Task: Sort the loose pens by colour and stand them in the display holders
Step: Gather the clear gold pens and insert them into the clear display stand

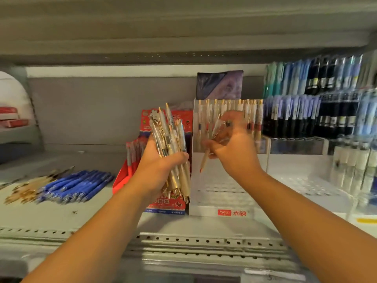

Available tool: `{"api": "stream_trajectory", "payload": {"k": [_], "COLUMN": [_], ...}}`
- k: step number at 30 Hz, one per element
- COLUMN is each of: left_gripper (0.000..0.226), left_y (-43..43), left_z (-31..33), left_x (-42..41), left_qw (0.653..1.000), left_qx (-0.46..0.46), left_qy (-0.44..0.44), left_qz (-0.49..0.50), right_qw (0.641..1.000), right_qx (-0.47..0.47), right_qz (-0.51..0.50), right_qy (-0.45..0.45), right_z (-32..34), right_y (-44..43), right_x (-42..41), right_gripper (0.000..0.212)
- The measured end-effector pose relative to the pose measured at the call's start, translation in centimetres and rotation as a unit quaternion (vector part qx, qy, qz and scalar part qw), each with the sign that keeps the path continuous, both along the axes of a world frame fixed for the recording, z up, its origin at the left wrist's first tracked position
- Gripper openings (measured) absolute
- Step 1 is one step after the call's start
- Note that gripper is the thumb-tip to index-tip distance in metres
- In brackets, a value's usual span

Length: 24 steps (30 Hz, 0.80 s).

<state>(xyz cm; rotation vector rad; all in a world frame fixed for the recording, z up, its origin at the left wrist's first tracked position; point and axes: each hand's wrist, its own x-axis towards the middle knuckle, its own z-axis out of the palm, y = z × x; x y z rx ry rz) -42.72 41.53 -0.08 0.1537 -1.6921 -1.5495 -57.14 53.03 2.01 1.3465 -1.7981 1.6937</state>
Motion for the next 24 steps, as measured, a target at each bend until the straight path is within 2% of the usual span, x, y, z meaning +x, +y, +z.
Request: {"api": "stream_trajectory", "payload": {"k": [8, 14, 18, 24], "left_gripper": [0.048, 0.045, 0.045, 0.047], "left_y": [-0.1, -0.2, -0.1, -0.1], "left_z": [-0.3, -0.2, -0.3, -0.6], "left_x": [0.2, 0.2, 0.1, 0.0], "left_qw": [1.000, 1.000, 0.999, 0.998], "left_qx": [-0.005, 0.000, -0.018, -0.018], "left_qy": [-0.017, 0.011, 0.011, 0.019], "left_qz": [-0.006, -0.029, -0.047, -0.056], "right_qw": [0.992, 0.986, 0.972, 0.968], "right_qx": [0.087, 0.140, 0.210, 0.226], "right_qz": [-0.040, -0.055, -0.070, -0.071], "right_qy": [0.087, 0.077, 0.079, 0.079], "right_z": [-0.4, -1.1, -1.8, -2.2], "right_y": [-1.2, -1.9, -2.0, -1.4], "right_x": [-0.3, -0.5, -0.2, 0.0], "right_gripper": [0.067, 0.060, 0.059, 0.053]}}
